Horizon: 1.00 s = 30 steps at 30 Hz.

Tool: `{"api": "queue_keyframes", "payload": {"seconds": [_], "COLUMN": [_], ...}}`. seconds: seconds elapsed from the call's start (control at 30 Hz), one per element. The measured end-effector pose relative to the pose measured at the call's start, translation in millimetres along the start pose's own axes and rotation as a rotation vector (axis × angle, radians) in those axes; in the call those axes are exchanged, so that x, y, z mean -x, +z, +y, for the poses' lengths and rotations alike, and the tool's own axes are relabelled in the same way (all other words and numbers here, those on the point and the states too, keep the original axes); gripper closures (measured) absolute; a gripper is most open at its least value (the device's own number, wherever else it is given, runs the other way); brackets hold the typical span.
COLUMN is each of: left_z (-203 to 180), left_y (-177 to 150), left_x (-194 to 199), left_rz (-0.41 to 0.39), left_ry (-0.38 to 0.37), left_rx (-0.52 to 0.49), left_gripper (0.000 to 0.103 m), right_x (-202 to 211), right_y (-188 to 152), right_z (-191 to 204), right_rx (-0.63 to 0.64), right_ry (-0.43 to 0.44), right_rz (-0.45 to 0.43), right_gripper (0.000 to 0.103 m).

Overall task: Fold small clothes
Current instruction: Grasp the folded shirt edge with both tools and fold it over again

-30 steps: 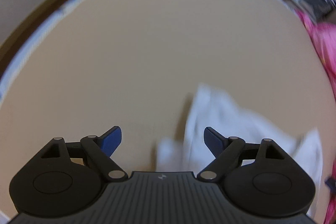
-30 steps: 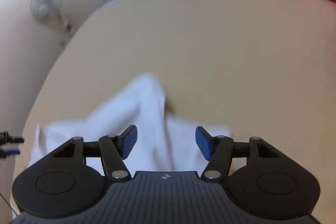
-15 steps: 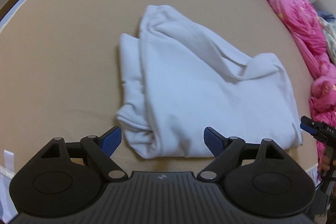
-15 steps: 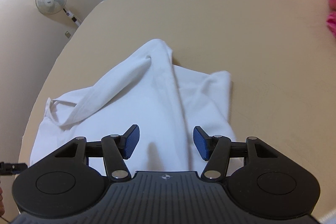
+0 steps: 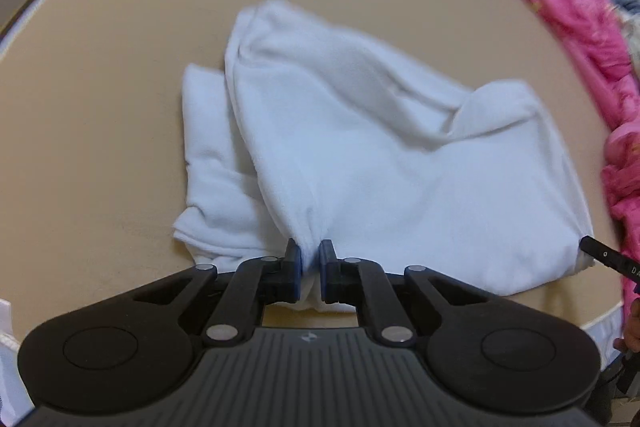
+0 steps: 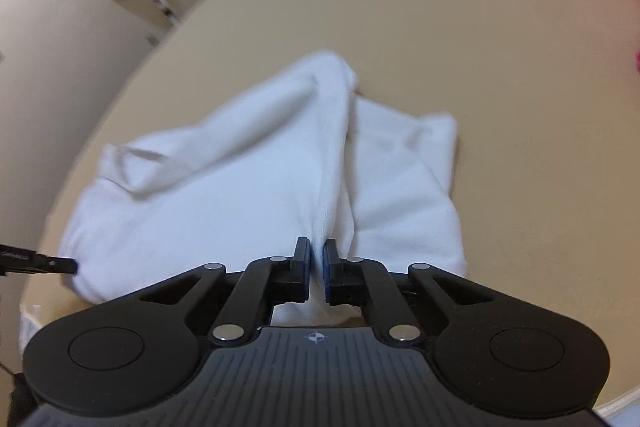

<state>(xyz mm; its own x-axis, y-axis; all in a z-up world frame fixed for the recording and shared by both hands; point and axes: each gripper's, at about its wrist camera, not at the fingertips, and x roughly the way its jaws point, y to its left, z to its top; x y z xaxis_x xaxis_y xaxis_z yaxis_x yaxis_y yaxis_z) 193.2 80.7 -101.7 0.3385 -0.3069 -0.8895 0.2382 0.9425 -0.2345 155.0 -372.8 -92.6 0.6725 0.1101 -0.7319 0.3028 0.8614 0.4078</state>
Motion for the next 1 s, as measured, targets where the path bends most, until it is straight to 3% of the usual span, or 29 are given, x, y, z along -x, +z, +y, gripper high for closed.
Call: {"api": "queue_keyframes", "payload": {"seconds": [0.1,0.13,0.17,0.23,0.33,0.4,0.47,0.5,0.53,0.57,0.6,0.7,0.9,0.93,0.97,1.0], "left_z": [6.6,10.5,15.2,27.7,47.3,55.0,58.7,58.7,56.8,53.6,50.2,37.9,20.8,18.6,17.1,16.2], "left_y": [-9.1,-13.6,-18.8,-27.2,-33.1,-29.8,-19.5,-10.8,-2.1,8.9,20.4,62.7,124.4,129.9,137.1,142.7], "left_x": [21.0,21.8,17.3,1.0,-24.0,-20.9,-3.7,5.2,11.2,15.4,16.4,-6.0,-69.6,-75.3,-81.2,-85.3], "left_rz": [-0.023,-0.015,0.000,0.046,0.129,0.110,0.036,-0.005,-0.044,-0.089,-0.125,-0.128,-0.053,-0.049,-0.047,-0.049], "left_ry": [0.000,0.015,0.056,0.107,0.153,0.165,0.141,0.133,0.132,0.134,0.142,0.145,0.160,0.146,0.128,0.115], "left_rx": [-0.026,-0.037,-0.052,-0.058,-0.010,0.015,0.017,0.008,-0.007,-0.033,-0.059,-0.110,-0.151,-0.152,-0.146,-0.138], "left_gripper": [0.095,0.102,0.101,0.102,0.102,0.099,0.083,0.059,0.035,0.026,0.018,0.018,0.018,0.018,0.020,0.036], "right_x": [30.4,34.6,35.6,25.4,2.6,0.6,10.4,15.1,18.6,19.0,16.5,-18.1,-111.1,-116.3,-119.4,-118.9], "right_y": [-2.3,-6.0,-11.6,-24.2,-35.6,-33.2,-23.2,-16.5,-6.6,4.6,17.6,64.9,115.9,118.2,120.6,122.5], "right_z": [-9.2,-14.5,-20.8,-34.2,-52.3,-48.4,-35.1,-28.0,-19.6,-13.7,-9.3,-6.6,-9.6,-10.0,-11.1,-12.7], "right_rx": [-0.020,-0.027,-0.034,-0.049,-0.124,-0.118,-0.054,-0.016,0.031,0.067,0.099,0.128,0.089,0.074,0.026,-0.013], "right_ry": [0.063,0.067,0.060,-0.002,-0.027,-0.087,-0.114,-0.114,-0.107,-0.096,-0.084,-0.090,-0.128,-0.111,-0.067,-0.028], "right_rz": [-0.027,-0.022,-0.011,0.037,0.106,0.087,0.023,-0.007,-0.041,-0.066,-0.090,-0.105,-0.010,-0.005,-0.009,-0.015], "right_gripper": [0.097,0.097,0.099,0.103,0.102,0.097,0.094,0.087,0.067,0.051,0.049,0.048,0.050,0.063,0.087,0.095]}}
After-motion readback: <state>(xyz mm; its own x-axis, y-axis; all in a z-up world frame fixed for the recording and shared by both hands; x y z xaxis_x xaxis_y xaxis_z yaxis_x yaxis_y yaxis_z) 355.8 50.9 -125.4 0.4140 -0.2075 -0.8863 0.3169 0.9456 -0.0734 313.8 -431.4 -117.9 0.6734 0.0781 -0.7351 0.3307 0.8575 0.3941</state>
